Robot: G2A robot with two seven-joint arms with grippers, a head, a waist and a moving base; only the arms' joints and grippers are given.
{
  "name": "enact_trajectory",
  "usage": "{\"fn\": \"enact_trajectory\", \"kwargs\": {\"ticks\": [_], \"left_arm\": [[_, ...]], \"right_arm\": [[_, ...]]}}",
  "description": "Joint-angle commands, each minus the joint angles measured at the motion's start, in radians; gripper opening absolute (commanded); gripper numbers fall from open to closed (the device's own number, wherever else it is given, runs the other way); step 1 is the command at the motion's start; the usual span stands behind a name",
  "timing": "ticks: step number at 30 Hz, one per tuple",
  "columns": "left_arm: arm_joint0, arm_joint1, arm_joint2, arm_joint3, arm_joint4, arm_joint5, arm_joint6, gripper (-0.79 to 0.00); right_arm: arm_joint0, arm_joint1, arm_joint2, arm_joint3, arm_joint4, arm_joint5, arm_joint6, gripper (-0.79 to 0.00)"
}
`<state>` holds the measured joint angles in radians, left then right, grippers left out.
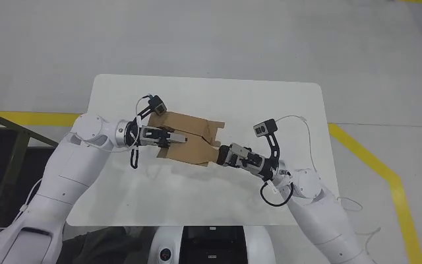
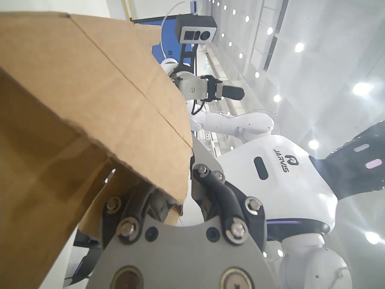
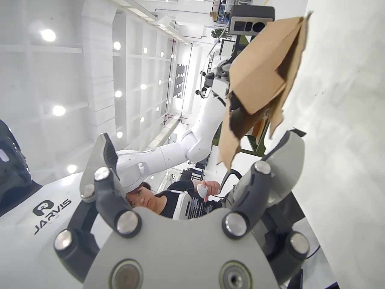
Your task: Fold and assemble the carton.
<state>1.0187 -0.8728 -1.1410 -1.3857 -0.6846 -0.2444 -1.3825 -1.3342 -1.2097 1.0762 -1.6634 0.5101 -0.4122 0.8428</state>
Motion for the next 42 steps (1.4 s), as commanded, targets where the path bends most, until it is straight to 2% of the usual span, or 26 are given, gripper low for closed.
{"fn": "enact_trajectory", "kwargs": {"ticks": [1,18,20,22,24,25,32,35,39,42], "left_arm": [[0.005,0.0,-0.002,-0.013,0.033,-0.008,0.025,-0.776],[0.032,-0.004,0.002,-0.083,0.145,-0.015,0.083,-0.763],[0.034,-0.005,0.003,-0.089,0.147,-0.014,0.087,-0.745],[0.037,-0.006,0.003,-0.095,0.135,-0.013,0.088,-0.693],[0.038,-0.007,0.0,-0.099,0.124,-0.01,0.087,-0.646],[0.038,-0.007,-0.001,-0.101,0.12,-0.008,0.086,-0.628],[0.04,-0.009,-0.013,-0.1,0.08,0.008,0.075,-0.542],[0.042,-0.01,-0.017,-0.098,0.067,0.014,0.07,-0.554],[0.044,-0.012,-0.021,-0.098,0.056,0.019,0.065,-0.625],[0.046,-0.012,-0.024,-0.1,0.054,0.02,0.061,-0.619]], "right_arm": [[-0.007,0.002,0.007,-0.011,-0.009,-0.021,0.005,0.0],[0.006,-0.001,-0.002,0.013,0.012,-0.036,0.02,-0.006],[0.009,-0.001,-0.006,0.019,0.007,-0.021,0.021,-0.397],[0.016,-0.002,-0.014,0.028,-0.004,-0.004,0.019,-0.6],[0.023,-0.004,-0.023,0.034,-0.015,0.006,0.012,-0.748],[0.025,-0.005,-0.027,0.037,-0.022,0.01,0.008,-0.785],[0.032,-0.007,-0.041,0.038,-0.075,0.035,-0.028,-0.785],[0.032,-0.008,-0.048,0.035,-0.094,0.041,-0.04,-0.785],[0.033,-0.01,-0.054,0.035,-0.105,0.046,-0.05,-0.785],[0.032,-0.01,-0.056,0.034,-0.108,0.048,-0.06,-0.785]]}}
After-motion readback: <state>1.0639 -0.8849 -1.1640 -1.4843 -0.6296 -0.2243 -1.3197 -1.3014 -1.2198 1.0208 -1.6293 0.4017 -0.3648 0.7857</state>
